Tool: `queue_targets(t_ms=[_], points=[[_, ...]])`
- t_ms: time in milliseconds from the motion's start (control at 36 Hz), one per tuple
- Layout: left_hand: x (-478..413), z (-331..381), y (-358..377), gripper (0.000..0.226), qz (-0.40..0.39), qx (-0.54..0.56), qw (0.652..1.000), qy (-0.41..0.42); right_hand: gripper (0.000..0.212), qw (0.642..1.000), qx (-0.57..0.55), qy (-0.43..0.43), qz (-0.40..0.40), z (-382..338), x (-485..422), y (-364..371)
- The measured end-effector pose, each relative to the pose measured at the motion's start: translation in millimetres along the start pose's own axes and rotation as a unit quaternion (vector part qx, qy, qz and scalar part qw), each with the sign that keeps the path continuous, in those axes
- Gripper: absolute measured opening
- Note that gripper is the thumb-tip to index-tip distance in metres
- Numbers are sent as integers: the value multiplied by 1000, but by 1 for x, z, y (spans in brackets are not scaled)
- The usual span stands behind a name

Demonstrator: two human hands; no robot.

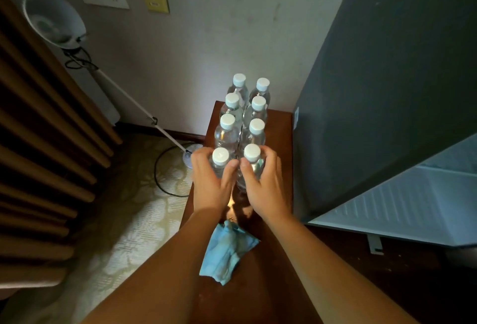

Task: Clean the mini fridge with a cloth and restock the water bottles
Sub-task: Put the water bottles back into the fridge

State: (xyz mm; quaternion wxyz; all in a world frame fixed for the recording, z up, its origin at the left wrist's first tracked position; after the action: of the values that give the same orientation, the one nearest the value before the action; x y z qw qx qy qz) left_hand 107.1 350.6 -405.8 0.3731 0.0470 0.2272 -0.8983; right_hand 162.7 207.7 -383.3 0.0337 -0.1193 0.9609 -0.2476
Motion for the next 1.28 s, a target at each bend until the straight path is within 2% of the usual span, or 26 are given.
queue_targets(t_ms=[56, 167, 306, 389, 500, 583, 694, 750, 833, 944, 1083, 1194, 1278], points=[[1, -4, 0, 50, 2, 16, 999, -36, 51, 1000, 27, 2, -7, 4, 3, 1], [7, -7, -6, 50, 2, 23, 998, -63, 46, 999, 46, -19, -1, 5, 10, -1], [25, 16, -21, 36, -3, 12, 1000, 13, 36, 999, 8, -44, 16, -4, 37, -12], [38, 36, -30, 45, -15, 17, 999, 36, 35, 997, -8, -69, 28, -13, 59, -25], [55, 69, -38, 37, -31, 30, 997, 58, 35, 993, -23, -90, 69, -24, 86, -58], [78, 90, -36, 46, -45, 51, 997, 47, 26, 988, -36, -116, 95, -34, 110, -90], [113, 117, -26, 56, -54, 69, 995, 54, 32, 983, -37, -126, 130, -31, 136, -137], [127, 130, -13, 60, -67, 62, 993, 69, 31, 982, -36, -113, 148, -21, 141, -160], [143, 152, 12, 48, -92, 58, 991, 79, 26, 981, -35, -97, 167, -3, 141, -195], [160, 179, 57, 44, -115, 61, 988, 86, 32, 981, -46, -80, 170, 22, 132, -240], [177, 209, 114, 62, -124, 47, 988, 73, 40, 980, -53, -85, 169, 49, 110, -292], [177, 229, 160, 56, -127, 46, 987, 86, 42, 978, -56, -91, 177, 72, 89, -321], [172, 233, 196, 49, -141, 61, 985, 85, 34, 974, -62, -90, 200, 90, 69, -336]])
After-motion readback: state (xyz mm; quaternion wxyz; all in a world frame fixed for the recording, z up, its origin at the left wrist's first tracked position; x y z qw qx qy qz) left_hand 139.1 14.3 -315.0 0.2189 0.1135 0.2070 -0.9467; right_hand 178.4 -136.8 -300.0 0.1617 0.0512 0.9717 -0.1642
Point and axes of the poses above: each hand's wrist, its own x-axis away from the middle knuckle, its own y-axis out of the palm, z = x × y, the point moved 5 cm from there along -x, towards the middle knuckle
